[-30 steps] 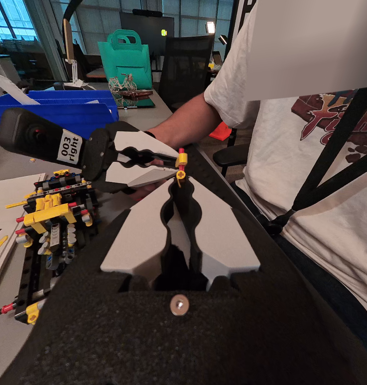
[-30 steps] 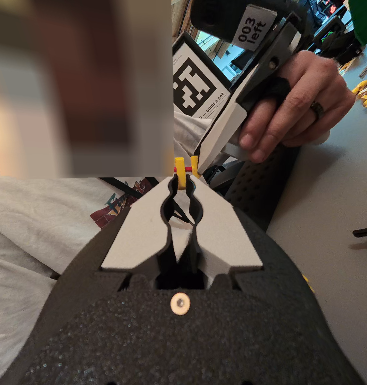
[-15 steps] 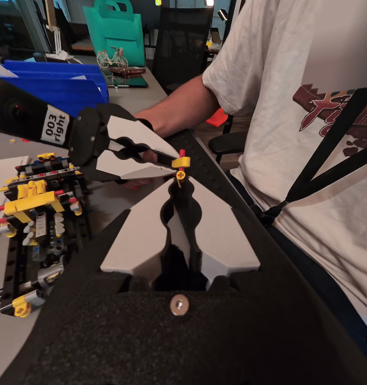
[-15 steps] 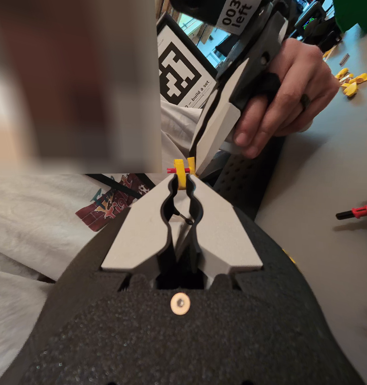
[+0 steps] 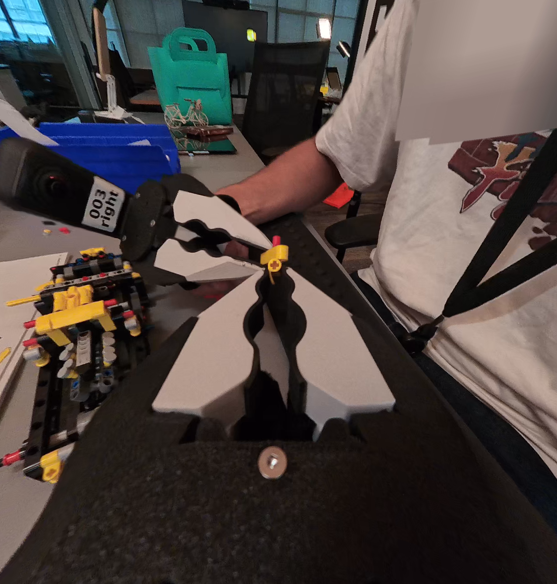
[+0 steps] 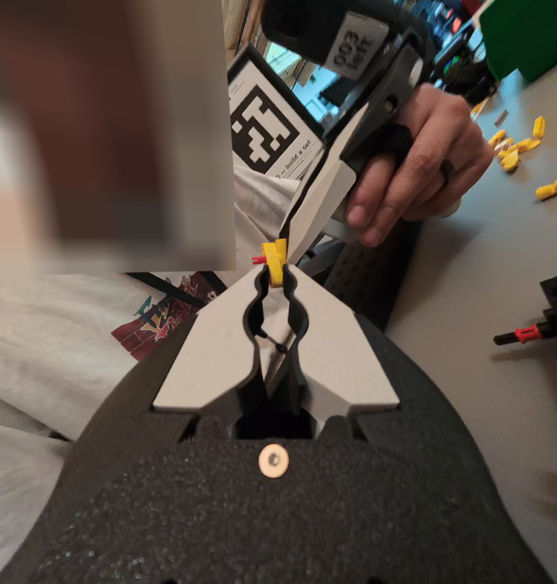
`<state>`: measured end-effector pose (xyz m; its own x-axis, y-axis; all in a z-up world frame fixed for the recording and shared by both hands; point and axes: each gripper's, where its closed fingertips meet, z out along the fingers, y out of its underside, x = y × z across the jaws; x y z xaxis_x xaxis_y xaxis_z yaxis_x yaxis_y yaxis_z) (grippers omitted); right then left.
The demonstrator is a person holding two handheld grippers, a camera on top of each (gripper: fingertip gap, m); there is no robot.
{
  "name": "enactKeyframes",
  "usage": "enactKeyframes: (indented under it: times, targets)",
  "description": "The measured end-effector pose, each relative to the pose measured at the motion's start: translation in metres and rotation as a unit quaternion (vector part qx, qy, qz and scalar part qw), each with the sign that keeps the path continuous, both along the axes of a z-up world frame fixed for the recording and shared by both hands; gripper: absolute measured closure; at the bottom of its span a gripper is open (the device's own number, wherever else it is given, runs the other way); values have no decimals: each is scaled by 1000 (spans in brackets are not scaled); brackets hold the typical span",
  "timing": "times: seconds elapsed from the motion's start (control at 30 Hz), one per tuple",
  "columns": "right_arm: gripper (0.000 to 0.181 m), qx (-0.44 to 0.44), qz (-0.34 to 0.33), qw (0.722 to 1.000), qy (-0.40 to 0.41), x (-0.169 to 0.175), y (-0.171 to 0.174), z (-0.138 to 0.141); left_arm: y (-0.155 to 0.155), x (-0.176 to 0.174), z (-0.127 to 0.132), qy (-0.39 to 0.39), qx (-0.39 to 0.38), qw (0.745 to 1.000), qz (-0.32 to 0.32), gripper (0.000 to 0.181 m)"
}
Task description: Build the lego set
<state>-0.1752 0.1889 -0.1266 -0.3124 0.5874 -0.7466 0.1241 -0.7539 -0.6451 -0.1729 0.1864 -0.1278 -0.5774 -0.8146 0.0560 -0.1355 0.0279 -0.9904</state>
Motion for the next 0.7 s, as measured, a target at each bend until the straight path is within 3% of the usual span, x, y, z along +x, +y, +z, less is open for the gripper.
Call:
enactKeyframes:
  times: [0.03,0.1,0.2,0.33,0.57,0.7]
  targets:
    - [174,12,-20,1000,4,0,5,4,4,0,3,-4,-11,1000,9,174]
    - [172,51,-66,997,-6,3,16,8,14,1,9,0,-48,999,22,174]
    - [150,148,-142,978,-34,9,29,16,25,2,10,23,-107,994,30,174]
    - [153,275,-208,934,-92,9,35,15,31,7,2,57,-142,987,38,175]
    - [173,335,-226,896,-182,5,40,-8,33,10,-4,64,-129,988,52,175]
    - [173,311,-227,905,-181,7,43,-10,37,13,-7,60,-84,992,80,174]
